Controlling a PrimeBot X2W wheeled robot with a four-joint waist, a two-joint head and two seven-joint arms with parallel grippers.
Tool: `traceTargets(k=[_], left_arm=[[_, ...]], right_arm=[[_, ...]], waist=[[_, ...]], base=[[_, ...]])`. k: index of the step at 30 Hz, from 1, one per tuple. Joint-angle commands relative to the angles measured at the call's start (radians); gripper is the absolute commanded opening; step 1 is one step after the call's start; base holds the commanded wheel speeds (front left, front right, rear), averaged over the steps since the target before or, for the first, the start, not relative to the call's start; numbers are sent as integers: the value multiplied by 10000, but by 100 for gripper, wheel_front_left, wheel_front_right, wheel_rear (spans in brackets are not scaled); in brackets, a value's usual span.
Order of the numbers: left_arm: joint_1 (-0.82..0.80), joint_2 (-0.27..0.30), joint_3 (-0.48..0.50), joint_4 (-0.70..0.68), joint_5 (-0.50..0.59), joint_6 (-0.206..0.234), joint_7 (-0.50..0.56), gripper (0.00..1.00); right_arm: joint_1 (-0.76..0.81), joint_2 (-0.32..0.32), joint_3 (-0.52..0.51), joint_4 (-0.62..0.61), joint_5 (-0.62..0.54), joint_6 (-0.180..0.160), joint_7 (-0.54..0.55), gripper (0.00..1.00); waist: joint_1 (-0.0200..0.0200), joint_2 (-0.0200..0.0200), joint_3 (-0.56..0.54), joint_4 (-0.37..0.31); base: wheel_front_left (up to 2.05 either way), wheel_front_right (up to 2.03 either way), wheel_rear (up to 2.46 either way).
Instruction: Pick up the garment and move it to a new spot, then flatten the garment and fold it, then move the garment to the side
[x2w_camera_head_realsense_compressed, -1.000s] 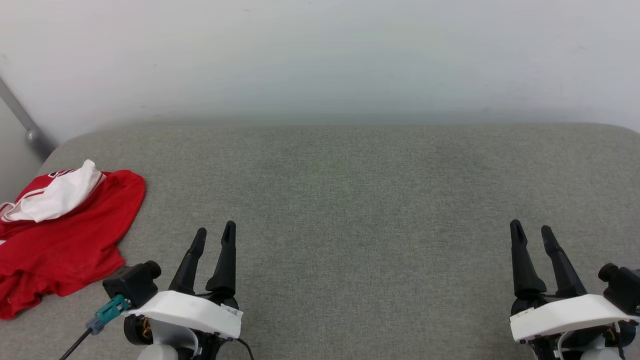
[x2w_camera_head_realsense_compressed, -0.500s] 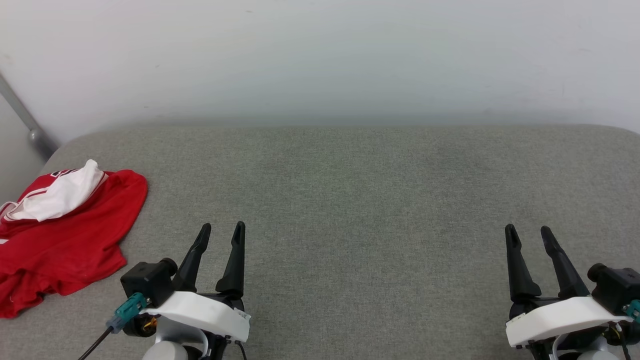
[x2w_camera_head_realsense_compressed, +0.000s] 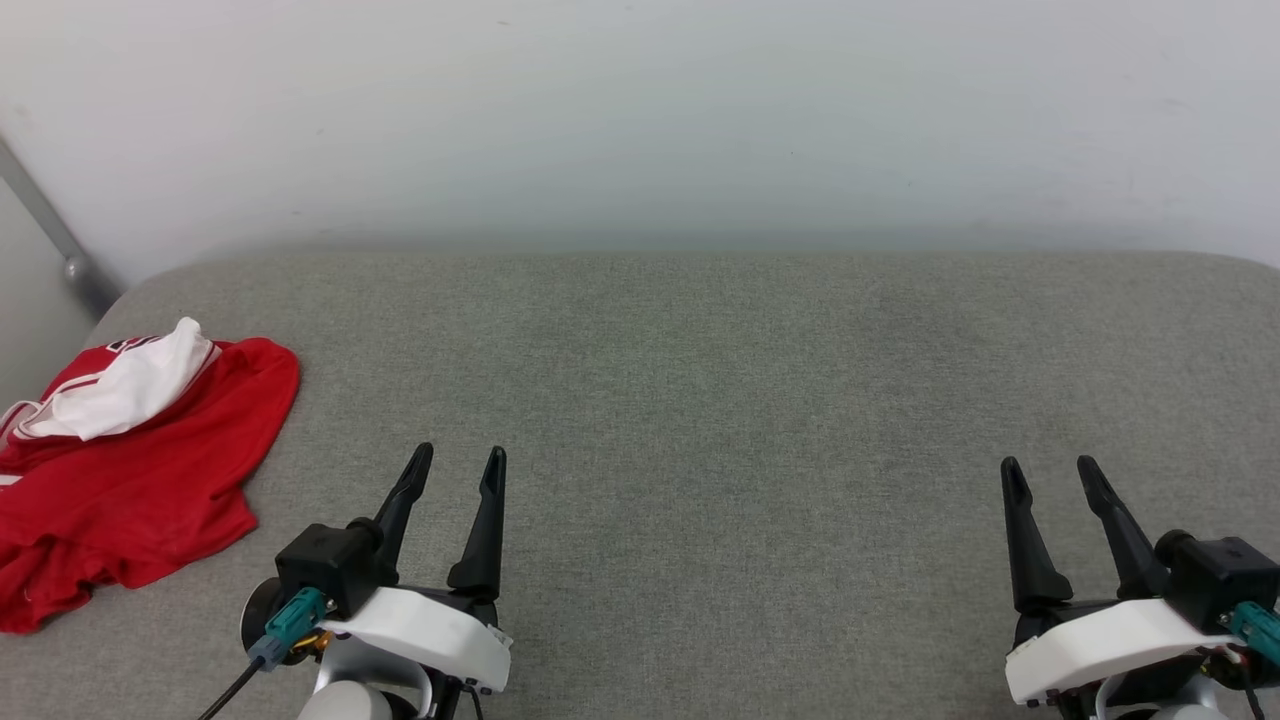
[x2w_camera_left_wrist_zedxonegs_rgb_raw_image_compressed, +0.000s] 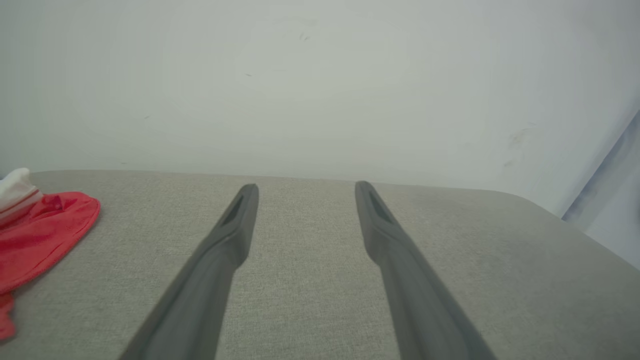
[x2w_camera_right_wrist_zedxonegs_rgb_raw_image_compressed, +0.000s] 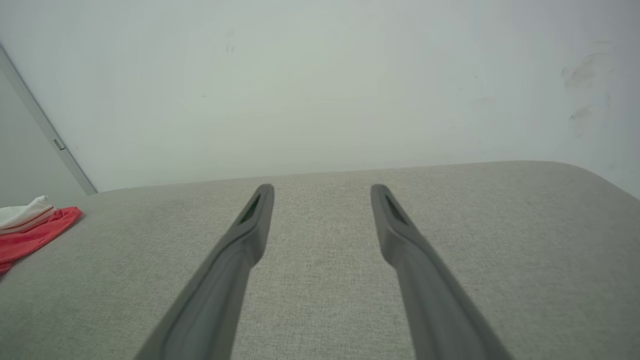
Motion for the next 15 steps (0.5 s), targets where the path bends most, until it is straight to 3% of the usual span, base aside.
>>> traceTargets(k=[1,15], left_arm=[[-150,7,-43,-4,239,3,-107,100],[-141,-32,-121,174,1091,3,-368,100]], right_arm=[[53,-8,25,-40,-242,-3,-46,100],[106,-6,12,-19,-1132,-3,-251,100]], waist=[[0,0,-3,0],[0,0,-9,12]], base=[[0,0,0],[0,0,0]])
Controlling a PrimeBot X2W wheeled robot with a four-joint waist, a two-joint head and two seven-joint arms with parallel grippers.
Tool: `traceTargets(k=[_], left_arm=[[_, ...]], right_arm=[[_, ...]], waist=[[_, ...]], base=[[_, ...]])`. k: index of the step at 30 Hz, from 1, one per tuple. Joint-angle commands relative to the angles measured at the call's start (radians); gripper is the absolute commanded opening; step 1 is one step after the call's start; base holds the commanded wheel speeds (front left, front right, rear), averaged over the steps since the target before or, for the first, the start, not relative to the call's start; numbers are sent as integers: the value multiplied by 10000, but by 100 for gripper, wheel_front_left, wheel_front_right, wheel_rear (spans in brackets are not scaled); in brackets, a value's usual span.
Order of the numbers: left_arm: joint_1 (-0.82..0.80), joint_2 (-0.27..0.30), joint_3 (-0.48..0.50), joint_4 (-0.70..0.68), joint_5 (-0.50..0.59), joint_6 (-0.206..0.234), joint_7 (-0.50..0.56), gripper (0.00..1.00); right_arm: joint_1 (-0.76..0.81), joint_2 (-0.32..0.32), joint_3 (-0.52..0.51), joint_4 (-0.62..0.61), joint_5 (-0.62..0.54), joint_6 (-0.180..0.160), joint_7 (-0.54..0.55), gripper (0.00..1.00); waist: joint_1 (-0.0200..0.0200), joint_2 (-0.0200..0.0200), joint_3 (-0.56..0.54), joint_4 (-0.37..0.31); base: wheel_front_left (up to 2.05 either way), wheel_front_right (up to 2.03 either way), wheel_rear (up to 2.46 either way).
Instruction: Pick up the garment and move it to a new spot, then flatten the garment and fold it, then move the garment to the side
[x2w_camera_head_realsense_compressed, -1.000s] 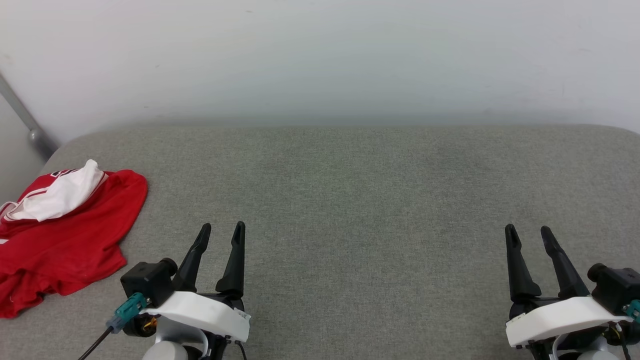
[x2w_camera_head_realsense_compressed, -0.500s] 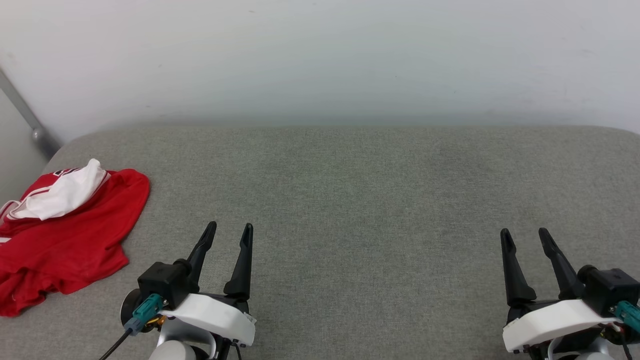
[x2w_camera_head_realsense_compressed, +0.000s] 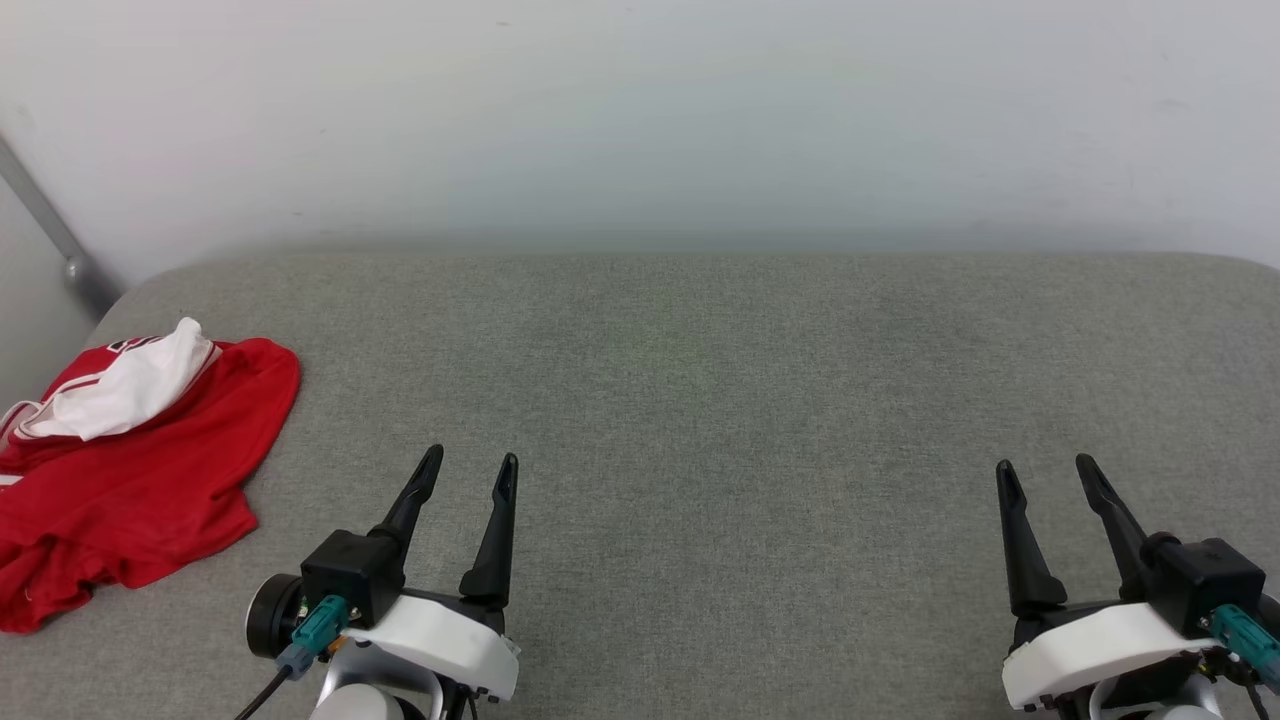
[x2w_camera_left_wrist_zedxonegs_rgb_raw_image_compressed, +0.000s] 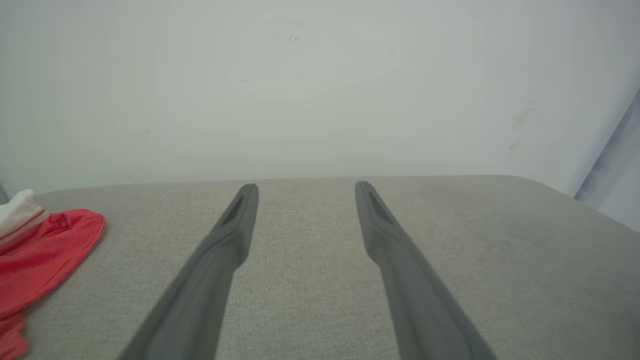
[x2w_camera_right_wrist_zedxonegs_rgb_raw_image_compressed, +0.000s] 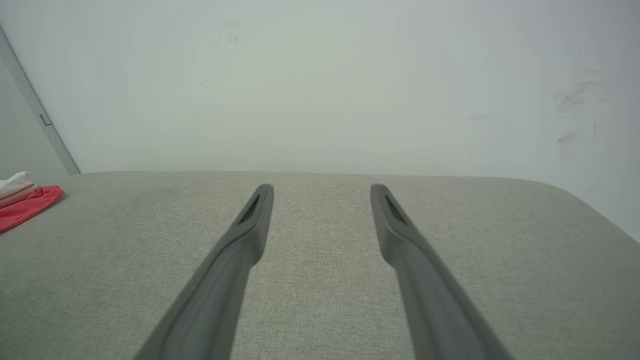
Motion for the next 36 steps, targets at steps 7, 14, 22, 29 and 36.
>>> traceTargets(k=[7,14,22,29,36], left_arm=[[-165,-27,-74,188,415,3,-189,100],[-174,-50,-16,297,325,3,-194,100],[-161,-67,52,417,245,3,-188,100],[-197,-66,65,499,242,3,-188,100],[-205,-73,105,551,314,3,-188,100]], right_arm=[[99,-5,15,43,-269,-3,-184,100],[100,-5,-5,129,-70,-3,-167,100],[69,-3,-58,255,47,-3,-199,100],[-11,-3,-78,337,57,-3,-249,100],[-60,-3,-72,368,-19,-3,-252,100]], waist=[[0,0,23,39],[0,0,23,61],[0,0,34,51],[0,0,56,37],[0,0,73,75]], base=[[0,0,0],[0,0,0],[0,0,0],[0,0,0],[0,0,0]])
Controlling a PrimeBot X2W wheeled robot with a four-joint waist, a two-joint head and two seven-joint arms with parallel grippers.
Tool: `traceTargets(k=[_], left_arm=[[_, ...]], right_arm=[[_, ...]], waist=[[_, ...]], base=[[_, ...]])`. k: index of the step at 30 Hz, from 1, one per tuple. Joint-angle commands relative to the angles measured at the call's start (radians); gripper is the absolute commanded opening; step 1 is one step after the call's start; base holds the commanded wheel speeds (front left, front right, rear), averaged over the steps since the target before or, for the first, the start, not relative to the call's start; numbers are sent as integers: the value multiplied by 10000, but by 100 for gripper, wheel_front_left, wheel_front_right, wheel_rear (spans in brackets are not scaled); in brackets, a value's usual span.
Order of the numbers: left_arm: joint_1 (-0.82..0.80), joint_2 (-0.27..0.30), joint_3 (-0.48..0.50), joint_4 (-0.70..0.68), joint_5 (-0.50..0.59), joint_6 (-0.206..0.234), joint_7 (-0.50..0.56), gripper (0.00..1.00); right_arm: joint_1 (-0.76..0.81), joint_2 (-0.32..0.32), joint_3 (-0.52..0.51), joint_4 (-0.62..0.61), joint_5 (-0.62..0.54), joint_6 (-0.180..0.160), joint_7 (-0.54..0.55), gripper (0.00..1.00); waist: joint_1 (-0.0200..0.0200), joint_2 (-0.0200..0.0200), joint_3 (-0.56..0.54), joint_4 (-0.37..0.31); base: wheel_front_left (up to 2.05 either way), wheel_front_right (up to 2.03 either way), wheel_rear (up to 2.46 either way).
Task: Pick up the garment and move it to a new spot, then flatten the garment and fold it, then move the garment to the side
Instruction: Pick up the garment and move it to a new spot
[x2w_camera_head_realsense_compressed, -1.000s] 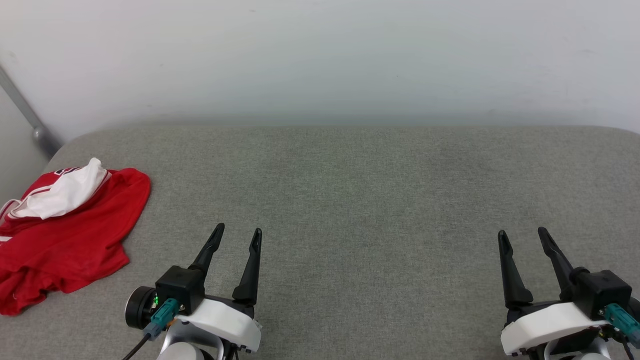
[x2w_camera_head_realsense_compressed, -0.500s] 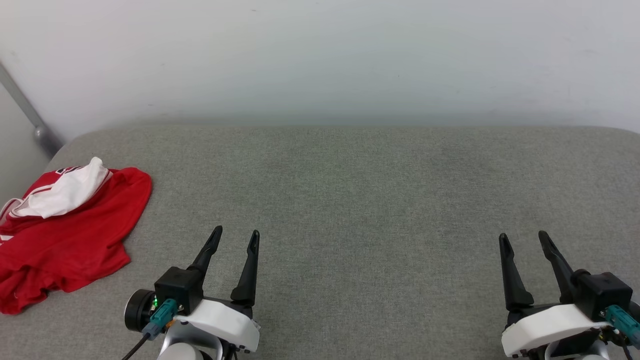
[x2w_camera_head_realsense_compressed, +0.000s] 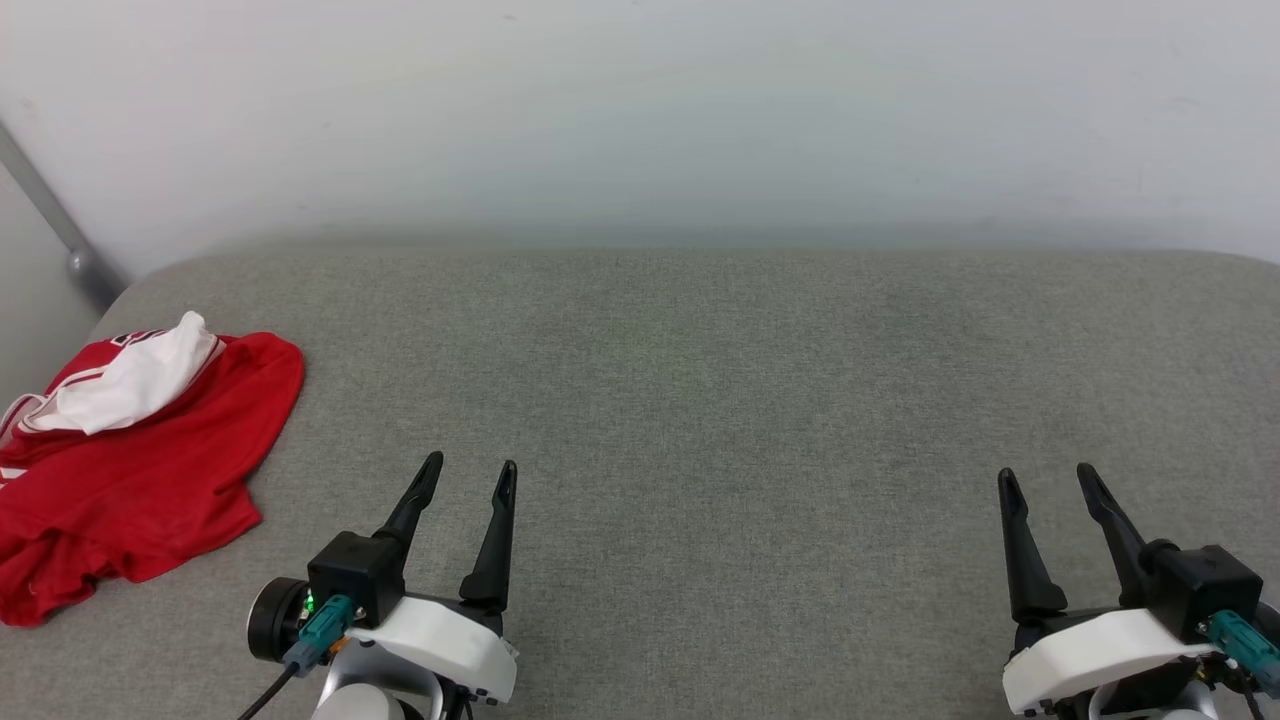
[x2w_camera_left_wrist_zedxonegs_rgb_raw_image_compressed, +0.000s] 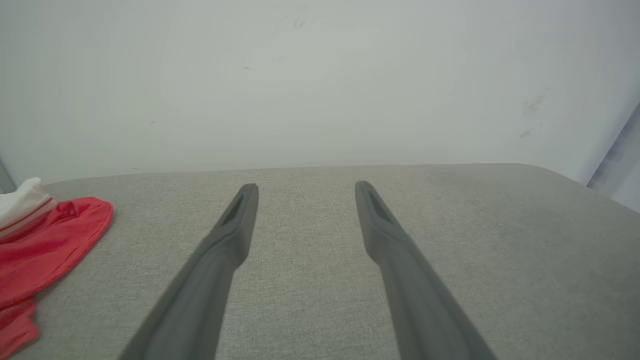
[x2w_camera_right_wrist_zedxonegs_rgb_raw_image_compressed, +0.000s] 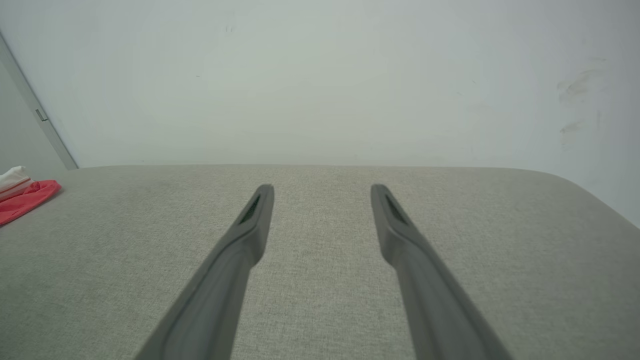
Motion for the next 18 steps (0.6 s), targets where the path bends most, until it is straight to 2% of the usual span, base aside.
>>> traceTargets(k=[1,8,18], left_arm=[[-76,-24,46,39,55,3,-28,100],[-208,-48,358,186,207,19,-28,100],[-232,-130,1127,308,200,133,-27,100]], right_arm=[[-60,-1,14,8,-65,-3,-48,100],[-29,0,78,-313,-257,-3,6,100],[5,-1,376,-675,-422,-3,271,100]], waist=[[0,0,3,22],[0,0,75,597],[0,0,140,2317]], base=[[0,0,0],[0,0,0],[0,0,0]])
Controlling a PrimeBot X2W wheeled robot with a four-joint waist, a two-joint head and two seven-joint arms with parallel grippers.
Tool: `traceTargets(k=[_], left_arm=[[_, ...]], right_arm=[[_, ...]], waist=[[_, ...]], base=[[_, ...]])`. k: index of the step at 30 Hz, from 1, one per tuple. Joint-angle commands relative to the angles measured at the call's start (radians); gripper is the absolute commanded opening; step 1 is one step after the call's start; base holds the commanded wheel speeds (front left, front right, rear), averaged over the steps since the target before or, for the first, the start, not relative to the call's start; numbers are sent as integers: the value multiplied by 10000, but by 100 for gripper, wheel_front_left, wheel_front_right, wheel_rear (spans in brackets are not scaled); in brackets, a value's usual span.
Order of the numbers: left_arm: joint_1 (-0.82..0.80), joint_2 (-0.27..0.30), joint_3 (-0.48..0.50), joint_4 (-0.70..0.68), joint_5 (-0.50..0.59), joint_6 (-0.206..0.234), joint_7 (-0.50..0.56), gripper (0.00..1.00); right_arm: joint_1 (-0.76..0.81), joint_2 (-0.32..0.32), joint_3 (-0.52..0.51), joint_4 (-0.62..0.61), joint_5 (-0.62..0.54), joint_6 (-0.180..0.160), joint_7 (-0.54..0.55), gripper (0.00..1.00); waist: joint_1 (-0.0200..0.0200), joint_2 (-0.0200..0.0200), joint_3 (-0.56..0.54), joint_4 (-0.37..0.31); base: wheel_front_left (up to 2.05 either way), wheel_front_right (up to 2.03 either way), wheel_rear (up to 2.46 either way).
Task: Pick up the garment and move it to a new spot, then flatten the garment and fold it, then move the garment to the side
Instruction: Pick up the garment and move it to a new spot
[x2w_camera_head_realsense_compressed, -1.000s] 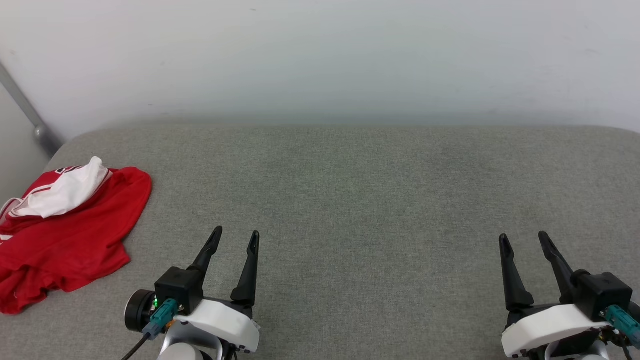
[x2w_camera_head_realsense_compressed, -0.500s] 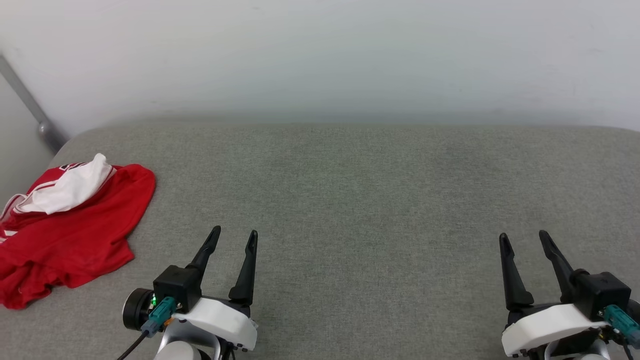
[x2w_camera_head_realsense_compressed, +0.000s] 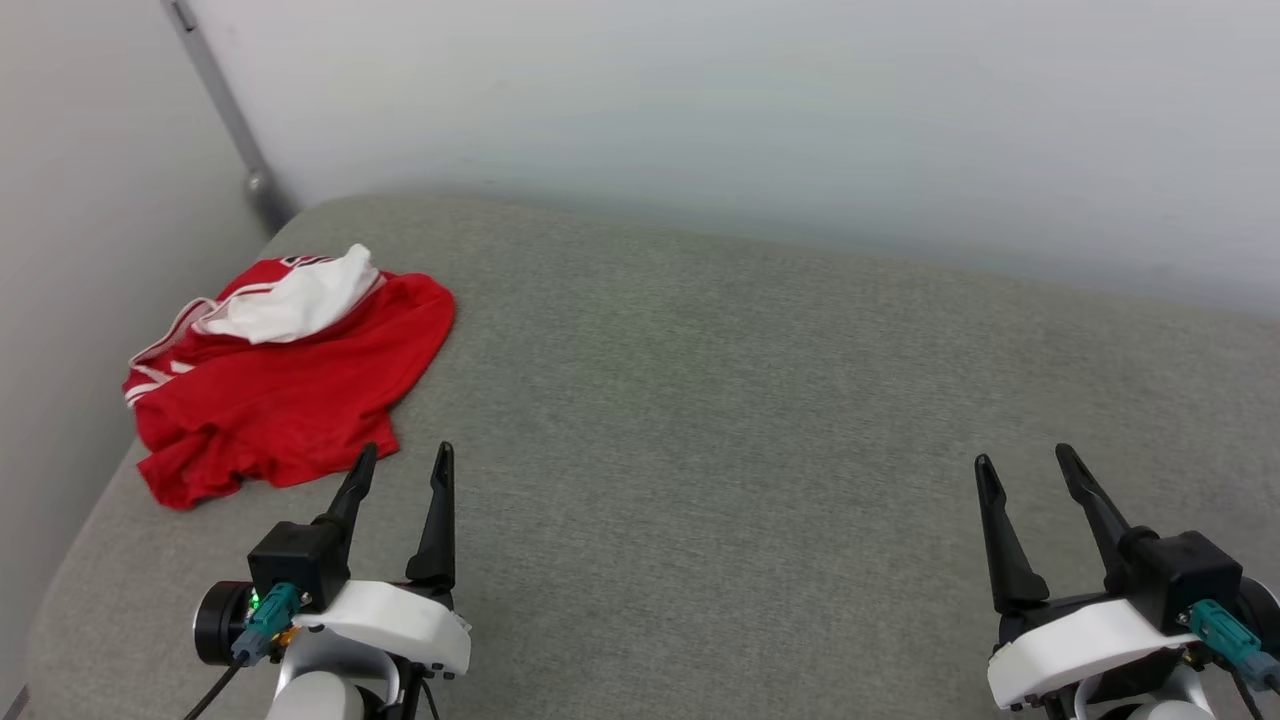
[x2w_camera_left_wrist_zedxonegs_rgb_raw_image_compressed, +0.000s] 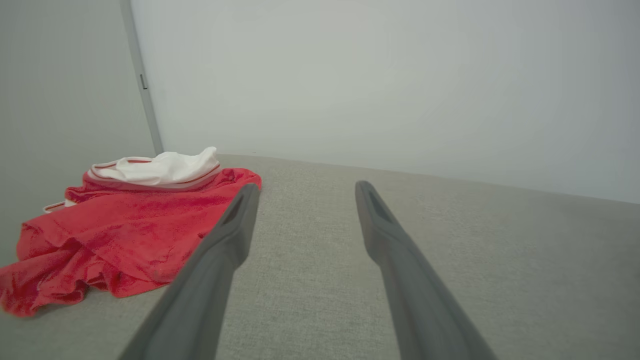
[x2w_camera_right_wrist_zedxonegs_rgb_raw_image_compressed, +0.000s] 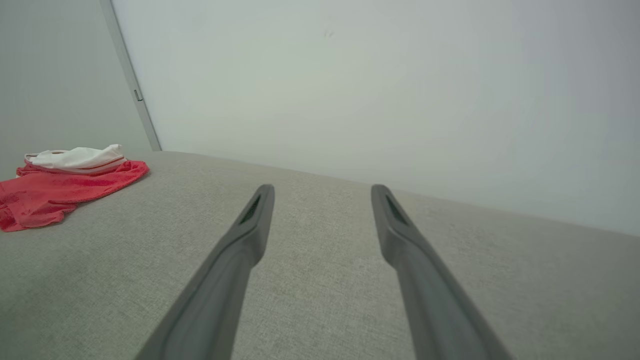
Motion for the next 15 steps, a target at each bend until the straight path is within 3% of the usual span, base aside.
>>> traceTargets(k=[1,15], left_arm=[[8,-18,95,18,-18,41,-25,100],[229,-102,996,-37,-80,32,-25,100]], right_arm=[[15,0,28,-22,-30,-3,51,100],[-146,-1,524,-126,-190,-5,154,100]], waist=[[0,0,16,664],[0,0,51,2393]], base=[[0,0,0],[0,0,0]])
